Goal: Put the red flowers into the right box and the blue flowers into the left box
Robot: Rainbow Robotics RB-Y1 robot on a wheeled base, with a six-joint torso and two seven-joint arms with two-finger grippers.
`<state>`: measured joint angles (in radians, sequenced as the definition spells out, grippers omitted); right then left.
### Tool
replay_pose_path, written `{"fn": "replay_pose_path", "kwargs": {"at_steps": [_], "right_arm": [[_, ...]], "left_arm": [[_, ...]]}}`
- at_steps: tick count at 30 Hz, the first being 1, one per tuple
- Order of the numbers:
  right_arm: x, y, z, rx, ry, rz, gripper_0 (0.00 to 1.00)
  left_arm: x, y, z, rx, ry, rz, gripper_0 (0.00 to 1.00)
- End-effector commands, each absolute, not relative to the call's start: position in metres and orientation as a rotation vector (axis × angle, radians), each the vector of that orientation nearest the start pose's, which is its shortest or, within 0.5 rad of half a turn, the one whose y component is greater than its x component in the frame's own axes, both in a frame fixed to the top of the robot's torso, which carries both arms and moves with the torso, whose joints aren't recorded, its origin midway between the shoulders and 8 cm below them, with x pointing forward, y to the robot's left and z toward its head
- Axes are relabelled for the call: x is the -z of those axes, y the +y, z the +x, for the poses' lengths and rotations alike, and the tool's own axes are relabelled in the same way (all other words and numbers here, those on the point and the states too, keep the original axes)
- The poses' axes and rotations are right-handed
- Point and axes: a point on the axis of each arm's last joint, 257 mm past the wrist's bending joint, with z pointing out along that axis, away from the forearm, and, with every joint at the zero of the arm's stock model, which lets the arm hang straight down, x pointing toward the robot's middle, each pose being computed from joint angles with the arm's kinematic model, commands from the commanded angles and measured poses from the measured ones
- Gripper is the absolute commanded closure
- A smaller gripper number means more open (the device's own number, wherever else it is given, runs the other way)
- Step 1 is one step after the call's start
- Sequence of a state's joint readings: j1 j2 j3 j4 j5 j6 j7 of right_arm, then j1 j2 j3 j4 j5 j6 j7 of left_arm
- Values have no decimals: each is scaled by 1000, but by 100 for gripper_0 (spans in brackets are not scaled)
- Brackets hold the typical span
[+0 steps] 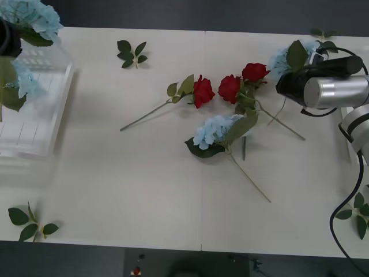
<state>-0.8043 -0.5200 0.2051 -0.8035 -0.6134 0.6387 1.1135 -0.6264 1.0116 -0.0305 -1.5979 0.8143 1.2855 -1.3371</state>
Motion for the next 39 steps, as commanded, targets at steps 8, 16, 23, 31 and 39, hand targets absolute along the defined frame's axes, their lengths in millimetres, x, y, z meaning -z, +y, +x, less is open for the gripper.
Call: {"fn": "replay_pose_path", "kwargs": {"at_steps": [8,16,23,31,39], "right_arm": [[110,-316,667,-552,2061,403,100],[65,-294,601,-820,1972,89,100],[50,-248,525,-862,1843,-341,100],[39,-169,464,-885,1652,-686,100],[41,-96,440,-910,1499,-891,100]], "left_arm": [[19,561,525,-413,2068,-69,100],[32,589,527,-446,2053,-112,43],[36,572,533,-372,2055,-94,1],[51,475,537,-192,2158,102,1],[81,331,546,82,2188,351,1]]}}
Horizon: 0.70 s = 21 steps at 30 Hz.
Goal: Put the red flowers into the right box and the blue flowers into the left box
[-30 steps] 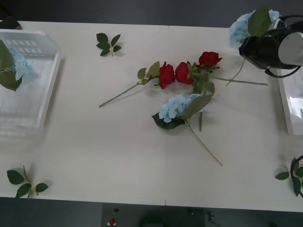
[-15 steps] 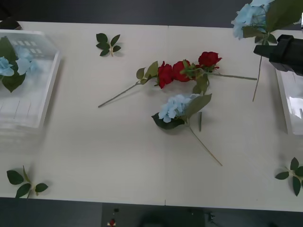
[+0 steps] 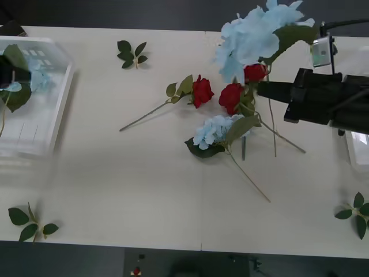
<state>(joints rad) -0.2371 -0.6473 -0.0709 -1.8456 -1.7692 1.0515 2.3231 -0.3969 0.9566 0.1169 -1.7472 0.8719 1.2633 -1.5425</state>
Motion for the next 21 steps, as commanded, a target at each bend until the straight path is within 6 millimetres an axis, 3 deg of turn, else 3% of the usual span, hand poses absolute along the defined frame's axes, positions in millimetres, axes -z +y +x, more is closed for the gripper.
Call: {"fn": "replay_pose_path", "kwargs": {"at_steps": [1,4,6,9,13,21], "right_arm": [[41,-89,439,-917,1484,-898,100],[40,-73,437,-951,1463,-889,100],[39,-69,436,-959,1456,-886,100],[33,-47,436,-995,1423,-870,100],[33,-28,434,-1016,1409,-872,100],[34,4,429,-1040,1381,-877,100]], "left_arm": [[88,312,544,135,2187,377,1],[108,273,533,232,2166,502,0],[111,268,531,243,2156,532,0],[136,240,505,344,2068,765,1],[147,218,474,494,1948,916,0],[174,159,414,876,1636,1029,0]]}}
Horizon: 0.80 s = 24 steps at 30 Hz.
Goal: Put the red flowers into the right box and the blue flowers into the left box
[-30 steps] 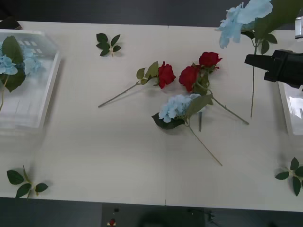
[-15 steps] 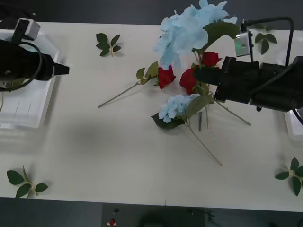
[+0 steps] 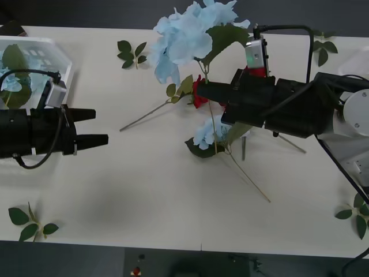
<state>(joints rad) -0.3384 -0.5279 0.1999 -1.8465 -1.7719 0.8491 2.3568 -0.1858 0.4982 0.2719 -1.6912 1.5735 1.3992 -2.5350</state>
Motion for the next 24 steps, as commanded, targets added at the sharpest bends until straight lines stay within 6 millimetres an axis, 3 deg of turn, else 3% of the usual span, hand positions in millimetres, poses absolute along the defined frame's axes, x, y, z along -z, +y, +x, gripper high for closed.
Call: {"fn": "replay_pose_path", "kwargs": {"at_steps": [1,8,14,19,24], "right_arm": [[33,8,428,-1045,1376,-879,100],[38,20,429,-1010,1368,-900,100],[40,26,426,-1023,1365,-904,100],[42,28,424,-1028,1368,-910,100],[47,29,421,-1036,1380,-925,100]], "left_arm": [[179,148,407,955,1628,996,0],[188,78,391,1221,1559,845,0],[166,0,388,1393,1458,671,0],[151,-38,392,1462,1425,571,0],[141,-58,393,1502,1410,530,0]]}}
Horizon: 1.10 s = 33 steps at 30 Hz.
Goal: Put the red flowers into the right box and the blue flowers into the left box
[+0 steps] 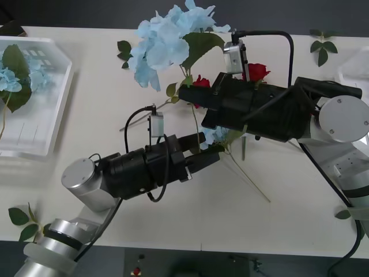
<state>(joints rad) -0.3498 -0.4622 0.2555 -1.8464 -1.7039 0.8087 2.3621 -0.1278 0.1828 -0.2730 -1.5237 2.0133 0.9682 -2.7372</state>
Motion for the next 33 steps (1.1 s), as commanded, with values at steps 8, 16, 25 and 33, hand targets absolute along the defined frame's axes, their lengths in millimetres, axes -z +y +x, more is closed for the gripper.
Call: {"fn": "replay_pose_path", "kwargs": {"at_steps": [8,16,25,33], "right_arm": [[48,30,418,-1049,1380,-934,100],[47,30,418,-1061,1382,-925,100],[51,29,419,-1071,1397,-922,0],[51,29,419,-1071,1397,-922,0]], "left_arm": [[125,-70,403,1512,1392,490,100],[129,-59,412,1482,1408,466,100],[128,-44,419,1486,1411,421,100],[138,36,447,1335,1457,405,100]]}}
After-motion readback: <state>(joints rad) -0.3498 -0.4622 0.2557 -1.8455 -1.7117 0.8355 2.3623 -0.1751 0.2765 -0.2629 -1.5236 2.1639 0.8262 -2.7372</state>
